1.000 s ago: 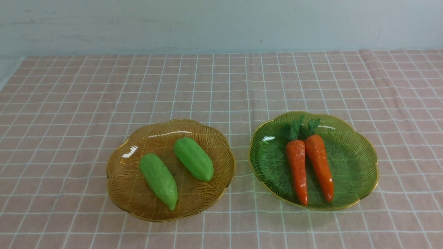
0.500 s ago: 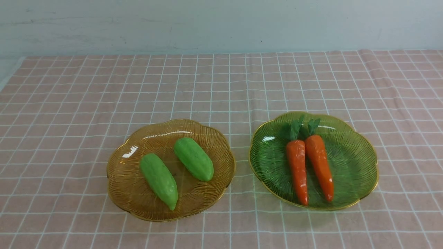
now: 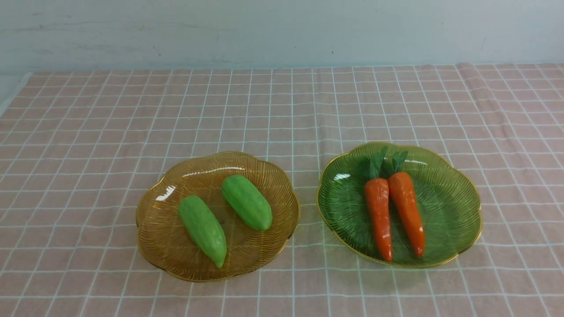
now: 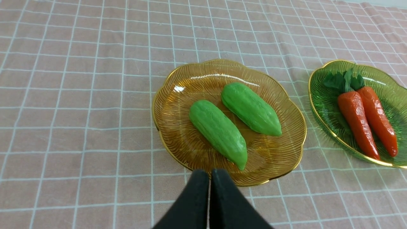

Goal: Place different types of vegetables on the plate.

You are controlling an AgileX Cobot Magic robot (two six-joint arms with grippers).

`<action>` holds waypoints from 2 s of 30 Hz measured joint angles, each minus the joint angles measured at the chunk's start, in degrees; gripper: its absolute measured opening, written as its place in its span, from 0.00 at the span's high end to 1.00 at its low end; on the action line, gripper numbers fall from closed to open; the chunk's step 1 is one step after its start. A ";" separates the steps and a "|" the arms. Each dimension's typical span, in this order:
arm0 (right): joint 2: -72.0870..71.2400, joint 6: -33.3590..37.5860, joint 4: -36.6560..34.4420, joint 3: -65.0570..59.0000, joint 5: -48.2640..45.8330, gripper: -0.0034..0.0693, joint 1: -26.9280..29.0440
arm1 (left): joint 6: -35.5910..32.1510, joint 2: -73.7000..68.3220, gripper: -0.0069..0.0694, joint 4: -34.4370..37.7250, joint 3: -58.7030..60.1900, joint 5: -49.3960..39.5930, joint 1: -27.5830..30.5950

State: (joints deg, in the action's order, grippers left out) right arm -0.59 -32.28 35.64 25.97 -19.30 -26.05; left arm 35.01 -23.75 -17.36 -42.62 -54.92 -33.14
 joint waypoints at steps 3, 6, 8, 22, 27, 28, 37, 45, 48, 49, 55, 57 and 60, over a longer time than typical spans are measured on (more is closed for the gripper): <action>0.00 0.00 0.00 0.00 0.00 0.97 0.00 | -0.60 0.00 0.91 -0.28 0.00 0.00 0.00; 0.00 0.00 0.19 0.00 0.00 0.97 0.00 | -1.86 0.00 0.91 -1.54 0.00 0.00 0.00; 0.00 0.00 0.19 0.00 0.00 0.97 0.00 | -2.57 0.00 0.91 -2.01 0.00 0.00 0.00; 0.00 0.00 0.19 0.00 -0.06 0.97 0.00 | -30.08 14.24 0.91 8.90 18.22 17.95 16.17; 0.00 0.00 0.19 0.00 -0.06 0.97 0.00 | -40.17 20.54 0.91 15.87 30.07 27.86 24.42; 0.00 0.00 0.19 0.00 -0.06 0.97 0.00 | -40.67 21.00 0.91 16.23 31.15 28.45 24.98; 0.00 0.00 0.19 0.00 -0.06 0.97 0.00 | -42.03 23.46 0.91 16.88 40.71 30.22 26.60; 0.00 0.00 0.26 0.00 -0.06 0.97 0.00 | -42.15 23.97 0.91 16.88 43.93 31.82 26.67; 0.00 0.00 0.31 0.00 -0.06 0.97 0.00 | -42.15 23.97 0.91 16.88 44.04 32.14 26.70; 0.00 0.00 0.31 0.00 -0.06 0.97 0.00 | -42.15 23.97 0.91 16.88 44.04 32.14 26.70; 0.00 0.00 0.31 0.00 -0.06 0.97 0.00 | -42.15 23.97 0.91 16.88 44.04 32.14 26.74; 0.00 0.00 0.31 0.00 -0.06 0.97 0.00 | -42.15 23.97 0.91 16.88 44.04 32.14 26.74; 0.00 0.00 0.31 0.00 -0.06 0.97 0.00 | -42.15 23.97 0.91 16.88 44.04 32.14 26.74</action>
State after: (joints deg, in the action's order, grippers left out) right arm -0.59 -32.28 35.95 25.97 -19.35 -26.05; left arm -7.14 0.22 -0.48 1.42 -22.78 -6.40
